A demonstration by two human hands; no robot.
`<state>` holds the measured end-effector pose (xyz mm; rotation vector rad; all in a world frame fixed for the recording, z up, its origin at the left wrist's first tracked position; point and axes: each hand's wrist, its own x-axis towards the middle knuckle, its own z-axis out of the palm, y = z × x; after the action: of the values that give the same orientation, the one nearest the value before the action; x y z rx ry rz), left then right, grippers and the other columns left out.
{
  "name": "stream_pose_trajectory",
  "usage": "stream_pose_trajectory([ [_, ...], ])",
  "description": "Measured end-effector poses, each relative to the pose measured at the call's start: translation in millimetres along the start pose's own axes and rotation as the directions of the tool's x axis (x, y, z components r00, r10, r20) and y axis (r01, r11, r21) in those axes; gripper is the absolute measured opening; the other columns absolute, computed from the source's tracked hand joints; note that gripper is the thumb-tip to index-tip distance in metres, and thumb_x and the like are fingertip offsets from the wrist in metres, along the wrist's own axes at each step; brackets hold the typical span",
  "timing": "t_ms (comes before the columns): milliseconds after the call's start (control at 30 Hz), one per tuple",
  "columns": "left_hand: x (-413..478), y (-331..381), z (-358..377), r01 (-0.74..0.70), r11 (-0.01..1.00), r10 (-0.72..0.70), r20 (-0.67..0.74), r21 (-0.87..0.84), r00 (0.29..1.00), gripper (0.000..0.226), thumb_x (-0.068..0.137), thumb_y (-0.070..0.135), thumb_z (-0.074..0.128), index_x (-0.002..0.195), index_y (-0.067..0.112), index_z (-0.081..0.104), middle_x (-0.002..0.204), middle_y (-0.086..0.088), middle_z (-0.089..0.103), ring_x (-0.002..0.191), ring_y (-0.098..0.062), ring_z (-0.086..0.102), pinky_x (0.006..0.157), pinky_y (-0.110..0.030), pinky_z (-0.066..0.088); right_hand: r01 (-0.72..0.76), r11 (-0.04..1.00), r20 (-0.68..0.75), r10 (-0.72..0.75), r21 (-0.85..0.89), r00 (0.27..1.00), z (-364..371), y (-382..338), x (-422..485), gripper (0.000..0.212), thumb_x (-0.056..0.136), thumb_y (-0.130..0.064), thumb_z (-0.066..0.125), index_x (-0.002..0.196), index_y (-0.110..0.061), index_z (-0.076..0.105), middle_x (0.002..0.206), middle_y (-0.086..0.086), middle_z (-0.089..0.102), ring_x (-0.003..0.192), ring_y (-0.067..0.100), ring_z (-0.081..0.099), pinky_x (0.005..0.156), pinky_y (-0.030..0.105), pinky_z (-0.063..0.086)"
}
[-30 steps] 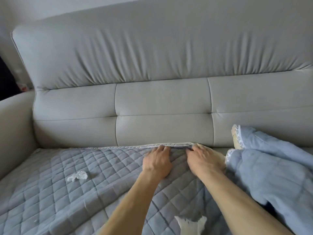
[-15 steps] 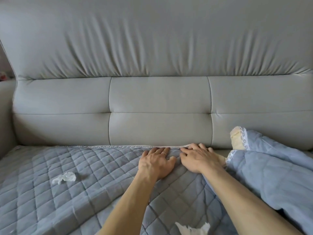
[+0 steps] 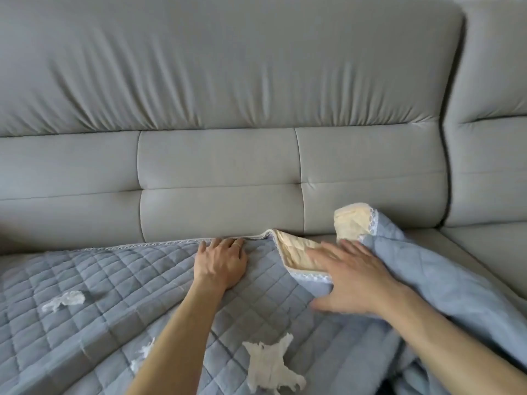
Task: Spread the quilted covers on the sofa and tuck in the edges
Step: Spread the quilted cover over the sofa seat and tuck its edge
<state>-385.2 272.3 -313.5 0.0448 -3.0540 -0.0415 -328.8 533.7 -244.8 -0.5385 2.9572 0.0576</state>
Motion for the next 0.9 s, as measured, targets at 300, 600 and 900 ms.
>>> stream_pose_trajectory([
  [300, -26, 69, -32, -0.011, 1.000, 0.013, -0.049, 0.023, 0.999, 0.043, 0.095, 0.031, 0.040, 0.136, 0.034, 0.050, 0.138, 0.004, 0.051, 0.127, -0.021, 0.047, 0.102, -0.041, 0.039, -0.405, 0.905, -0.454, 0.417, 0.127, 0.788, -4, 78, 43, 0.048, 0.083, -0.044, 0.065, 0.123, -0.019, 0.054, 0.134, 0.012, 0.051, 0.129, 0.035, 0.042, 0.102, 0.049, 0.031],
  [600, 3, 102, 17, -0.029, 0.988, 0.046, 0.110, -0.153, 0.993, 0.064, 0.093, 0.053, 0.017, 0.154, 0.034, 0.016, 0.161, 0.013, 0.016, 0.148, -0.011, 0.008, 0.119, -0.046, 0.012, -0.013, 0.989, -0.122, 0.031, 0.148, 0.992, 46, 55, 66, 0.055, 0.095, -0.034, 0.035, 0.148, -0.021, 0.037, 0.159, -0.003, 0.029, 0.138, 0.024, 0.038, 0.111, 0.042, 0.031],
  [900, 18, 99, 8, 0.009, 0.999, 0.002, 0.219, -0.052, 0.976, 0.067, 0.090, 0.060, 0.021, 0.152, 0.037, 0.025, 0.159, 0.013, 0.023, 0.145, -0.016, 0.022, 0.114, -0.044, 0.018, -0.098, 0.995, 0.142, 0.095, 0.014, 0.985, 33, 51, 97, 0.061, 0.090, -0.045, 0.022, 0.150, -0.036, 0.031, 0.157, -0.009, 0.031, 0.141, 0.027, 0.024, 0.110, 0.050, 0.015],
])
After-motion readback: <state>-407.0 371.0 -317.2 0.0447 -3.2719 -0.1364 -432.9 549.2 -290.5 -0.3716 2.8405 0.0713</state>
